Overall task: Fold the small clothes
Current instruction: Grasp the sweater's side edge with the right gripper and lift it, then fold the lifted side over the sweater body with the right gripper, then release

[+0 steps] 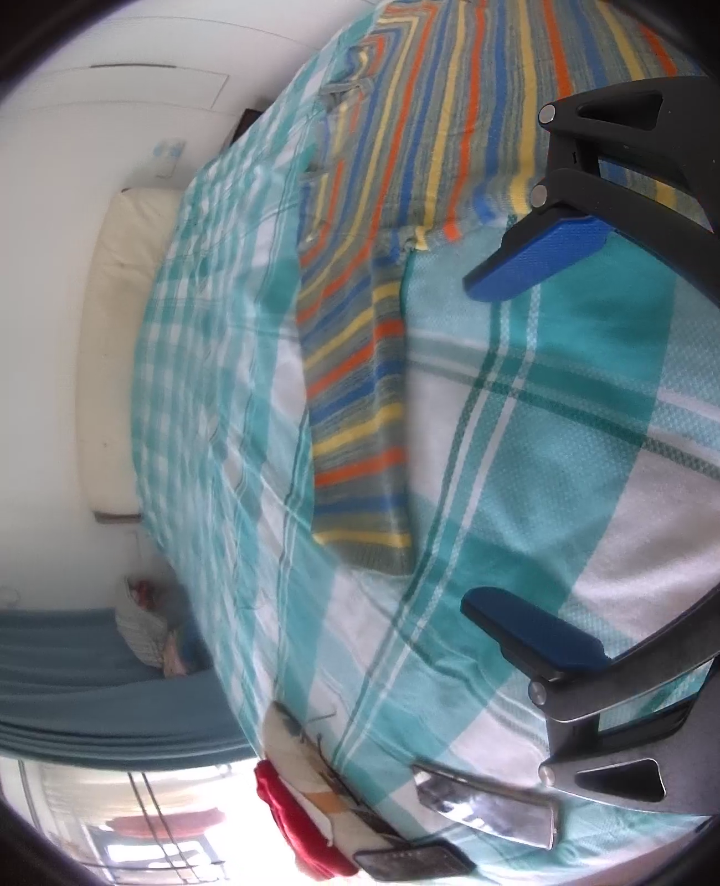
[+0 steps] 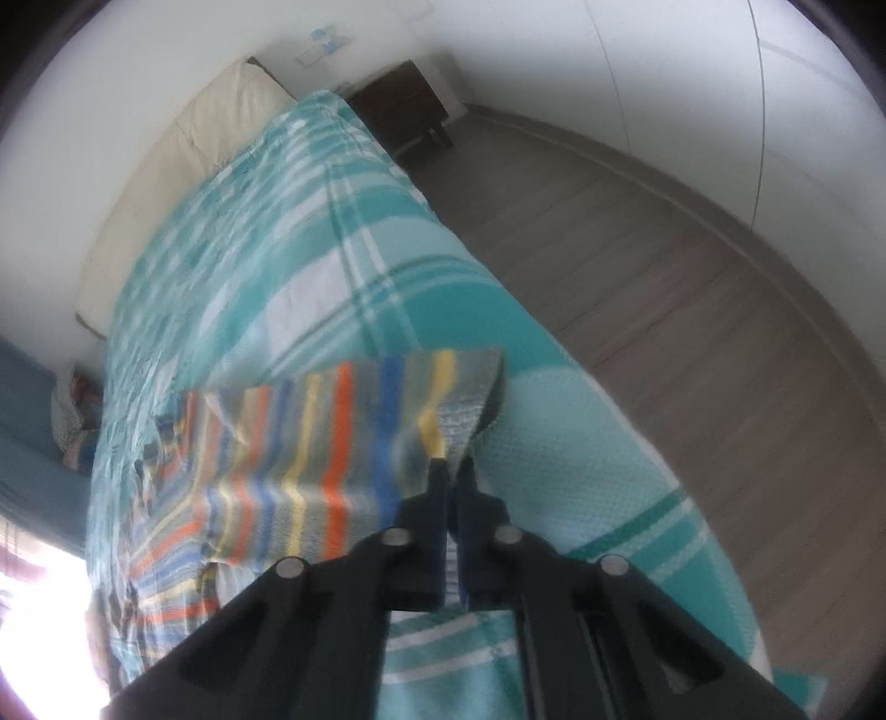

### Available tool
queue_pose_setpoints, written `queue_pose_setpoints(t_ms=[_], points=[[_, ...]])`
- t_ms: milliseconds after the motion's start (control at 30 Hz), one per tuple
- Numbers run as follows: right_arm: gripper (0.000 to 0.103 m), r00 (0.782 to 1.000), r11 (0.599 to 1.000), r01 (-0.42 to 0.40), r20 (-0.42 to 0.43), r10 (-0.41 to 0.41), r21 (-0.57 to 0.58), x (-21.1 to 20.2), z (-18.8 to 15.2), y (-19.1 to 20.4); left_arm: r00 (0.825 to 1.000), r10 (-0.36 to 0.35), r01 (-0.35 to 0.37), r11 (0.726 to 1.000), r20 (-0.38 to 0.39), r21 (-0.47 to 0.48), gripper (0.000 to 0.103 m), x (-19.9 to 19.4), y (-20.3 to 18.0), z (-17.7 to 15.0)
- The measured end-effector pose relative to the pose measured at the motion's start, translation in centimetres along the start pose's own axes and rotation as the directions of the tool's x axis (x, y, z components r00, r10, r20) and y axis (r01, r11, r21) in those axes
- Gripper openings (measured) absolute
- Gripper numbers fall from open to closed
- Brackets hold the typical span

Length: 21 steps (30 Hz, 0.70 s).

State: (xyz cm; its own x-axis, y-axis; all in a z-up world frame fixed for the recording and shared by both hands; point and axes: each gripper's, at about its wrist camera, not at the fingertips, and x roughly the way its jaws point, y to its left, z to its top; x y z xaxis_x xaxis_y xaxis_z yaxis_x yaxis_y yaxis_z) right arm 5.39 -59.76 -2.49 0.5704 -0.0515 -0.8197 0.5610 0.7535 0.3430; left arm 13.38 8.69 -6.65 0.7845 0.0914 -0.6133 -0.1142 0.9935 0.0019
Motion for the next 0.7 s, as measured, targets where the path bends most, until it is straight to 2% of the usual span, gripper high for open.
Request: queue_pose_setpoints(t_ms=[100,200,333,400,433,467,500,533,633,700], points=[[0.002,0.993,0.982,-0.090,0.057,0.101,-0.168,-3.6,1.8,9.0,1.000,-0.009,0.008,0.998,-0.014,-0.059,0.103,0.0,1.5,0.6],[0.002,0.978,0.922,-0.188,0.018,0.206,-0.339,-4.6,2.1,19.8,0.999,-0.034,0.032,0.992,-0.015,-0.122,0.103,0.0,2.7,1.0],[0.003,0.960,0.820,-0.274,-0.101,0.260,-0.503,-1.0,-1.0,32.8,1.000,-0.007,0.004,0.989,-0.017,-0.150,0.103,0.0,4.1,1.1],[0.005,0.948,0.784,-0.319,-0.164,0.275,-0.533,1.6,-3.1,36.8,0.999,0.015,-0.021,0.988,-0.039,-0.156,0.103,0.5,4.6,0.9],[0.015,0.930,0.768,-0.367,-0.238,0.281,-0.526,3.1,-4.2,38.1,0.998,0.020,-0.028,0.986,-0.054,-0.163,0.103,0.8,4.9,0.8],[0.038,0.917,0.766,-0.387,-0.298,0.264,-0.513,4.7,-5.2,39.3,0.997,0.024,-0.035,0.984,-0.069,-0.173,0.103,1.0,5.2,0.7],[0.048,0.915,0.769,-0.389,-0.310,0.258,-0.507,5.5,-6.1,39.5,0.996,0.025,-0.039,0.982,-0.081,-0.184,0.103,1.1,5.5,0.6],[0.053,0.916,0.768,-0.391,-0.300,0.268,-0.507,5.5,-6.9,39.2,0.996,0.023,-0.040,0.979,-0.089,-0.197,0.103,1.3,5.8,0.6],[0.053,0.905,0.780,-0.414,-0.304,0.298,-0.470,5.6,-7.6,37.4,0.994,0.013,-0.037,0.973,-0.109,-0.227,0.103,1.5,6.4,0.6],[0.057,0.913,0.799,-0.393,-0.294,0.282,-0.455,5.1,-8.2,35.0,0.989,-0.006,-0.030,0.972,-0.149,-0.232,0.103,2.2,6.5,0.4]])
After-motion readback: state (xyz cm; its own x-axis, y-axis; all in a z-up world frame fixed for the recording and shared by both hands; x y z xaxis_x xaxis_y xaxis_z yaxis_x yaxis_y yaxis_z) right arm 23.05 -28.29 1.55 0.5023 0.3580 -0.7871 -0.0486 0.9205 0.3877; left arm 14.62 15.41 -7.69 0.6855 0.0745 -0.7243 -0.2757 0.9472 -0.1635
